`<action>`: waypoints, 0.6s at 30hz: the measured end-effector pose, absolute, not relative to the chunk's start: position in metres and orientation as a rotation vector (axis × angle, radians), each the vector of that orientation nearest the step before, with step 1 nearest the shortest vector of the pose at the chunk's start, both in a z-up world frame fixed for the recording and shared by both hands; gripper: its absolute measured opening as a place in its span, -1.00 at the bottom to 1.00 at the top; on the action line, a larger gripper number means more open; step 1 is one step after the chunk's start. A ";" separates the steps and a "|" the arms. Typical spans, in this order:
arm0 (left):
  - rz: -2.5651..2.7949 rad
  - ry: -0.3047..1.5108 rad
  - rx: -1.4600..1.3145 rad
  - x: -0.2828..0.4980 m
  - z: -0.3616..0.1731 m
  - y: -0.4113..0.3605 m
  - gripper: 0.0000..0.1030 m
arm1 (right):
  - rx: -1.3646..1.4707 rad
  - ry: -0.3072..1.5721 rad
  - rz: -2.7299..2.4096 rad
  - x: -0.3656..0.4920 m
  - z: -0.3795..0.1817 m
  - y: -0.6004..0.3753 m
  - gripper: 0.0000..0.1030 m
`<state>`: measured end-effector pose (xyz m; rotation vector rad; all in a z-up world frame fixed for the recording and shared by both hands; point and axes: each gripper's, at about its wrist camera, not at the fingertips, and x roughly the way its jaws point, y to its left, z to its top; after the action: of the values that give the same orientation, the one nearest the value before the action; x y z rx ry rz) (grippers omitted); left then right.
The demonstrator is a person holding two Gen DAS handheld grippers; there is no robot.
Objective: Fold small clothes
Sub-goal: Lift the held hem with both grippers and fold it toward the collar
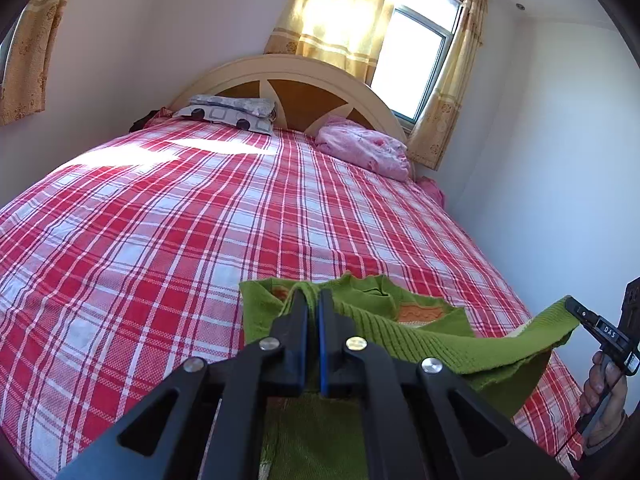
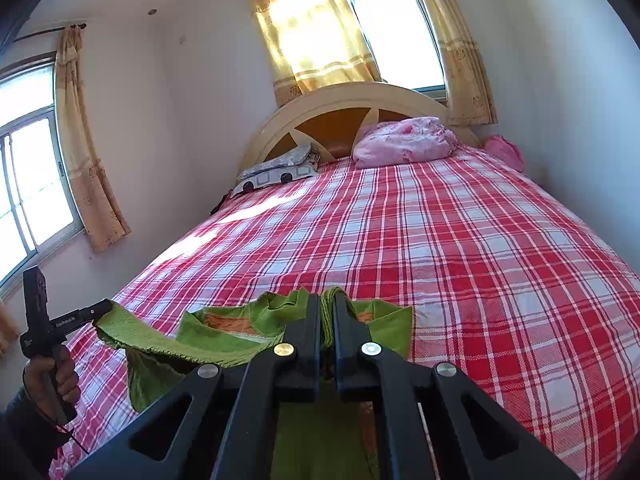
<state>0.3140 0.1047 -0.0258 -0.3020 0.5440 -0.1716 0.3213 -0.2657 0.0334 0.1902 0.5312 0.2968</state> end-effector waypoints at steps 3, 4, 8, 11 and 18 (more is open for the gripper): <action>-0.161 0.576 -0.310 0.335 -0.037 0.105 -0.91 | 0.178 0.562 0.289 0.346 0.021 -0.263 -0.93; -0.157 0.588 -0.313 0.342 -0.040 0.104 -0.91 | 0.174 0.571 0.286 0.354 0.017 -0.262 -0.93; -0.141 0.621 -0.313 0.364 -0.053 0.104 -0.91 | 0.168 0.612 0.278 0.382 0.002 -0.260 -0.93; -0.133 0.659 -0.324 0.384 -0.063 0.104 -0.91 | 0.177 0.659 0.272 0.409 -0.012 -0.260 -0.93; -0.084 0.725 -0.300 0.422 -0.091 0.100 -0.91 | 0.146 0.727 0.242 0.459 -0.042 -0.252 -0.93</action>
<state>0.4216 0.0995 -0.0908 -0.3003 0.7245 -0.0838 0.4588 -0.2518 -0.0415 0.1462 0.7269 0.2423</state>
